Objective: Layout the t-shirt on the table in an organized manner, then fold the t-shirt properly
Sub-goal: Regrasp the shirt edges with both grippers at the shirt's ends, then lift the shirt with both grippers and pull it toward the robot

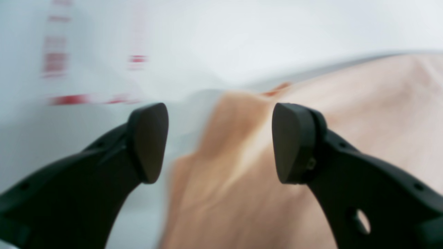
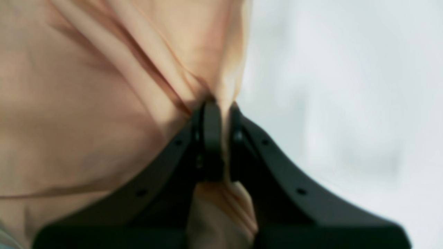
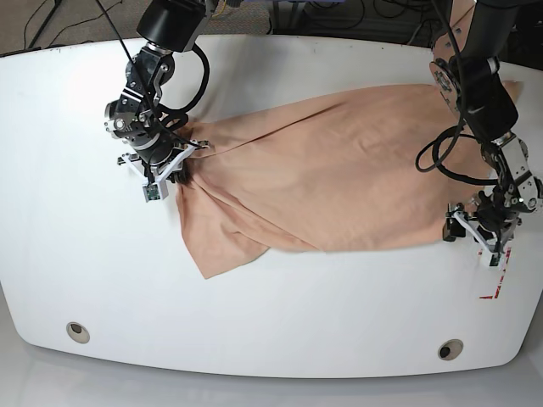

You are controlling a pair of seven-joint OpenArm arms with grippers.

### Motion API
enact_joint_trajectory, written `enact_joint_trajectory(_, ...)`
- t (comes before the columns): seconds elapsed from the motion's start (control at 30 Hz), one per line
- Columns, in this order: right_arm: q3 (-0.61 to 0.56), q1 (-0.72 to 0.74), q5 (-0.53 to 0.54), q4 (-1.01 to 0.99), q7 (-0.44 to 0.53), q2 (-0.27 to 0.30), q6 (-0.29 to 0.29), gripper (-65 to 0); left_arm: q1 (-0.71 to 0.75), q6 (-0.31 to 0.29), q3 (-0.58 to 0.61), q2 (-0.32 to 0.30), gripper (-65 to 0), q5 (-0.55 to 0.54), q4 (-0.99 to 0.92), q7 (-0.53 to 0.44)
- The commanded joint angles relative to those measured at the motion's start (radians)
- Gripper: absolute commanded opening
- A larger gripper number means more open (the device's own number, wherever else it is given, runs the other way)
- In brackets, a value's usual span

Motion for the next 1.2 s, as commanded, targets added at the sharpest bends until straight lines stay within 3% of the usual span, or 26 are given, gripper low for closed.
enact_joint_trajectory(0.0, -0.002, 0.008, -0.012, 0.010, -0.020, 0.001, -0.001, -65.0, -0.043, -0.001, 0.000, -0.020, -20.4, -0.013, -0.036, -0.041)
enact_joint_trajectory(0.3, -0.002, 0.008, -0.012, 0.012, -0.019, 0.000, -0.001, -65.0, -0.071, -0.001, 0.006, -0.020, -20.4, -0.005, -0.191, -0.133)
enact_joint_trajectory(0.6, -0.002, 0.007, -0.012, 0.017, -0.019, 0.000, -0.001, -65.0, -0.066, -0.001, 0.129, -0.020, -22.1, -0.011, -0.216, -0.160)
enact_joint_trajectory(0.67, -0.002, 0.007, -0.012, 0.027, -0.019, 0.000, -0.001, -65.0, -0.064, -0.001, 0.150, -0.020, -27.4, -0.011, -0.217, -0.160)
enact_joint_trajectory(0.8, -0.002, 0.008, -0.012, 0.058, -0.020, 0.000, -0.001, -65.0, -0.064, -0.001, 0.164, -0.020, -51.1, -0.011, -0.217, -0.159)
enact_joint_trajectory(0.9, -0.002, 0.008, -0.012, 0.083, -0.022, 0.000, -0.001, -65.0, -0.068, -0.001, 0.167, -0.020, -65.0, -0.005, -0.223, -0.156)
enact_joint_trajectory(1.17, -0.011, 0.010, -0.012, 0.149, -0.025, 0.000, -0.001, -65.0, -0.064, -0.001, 0.161, -0.021, -65.0, -0.013, -0.174, -0.118)
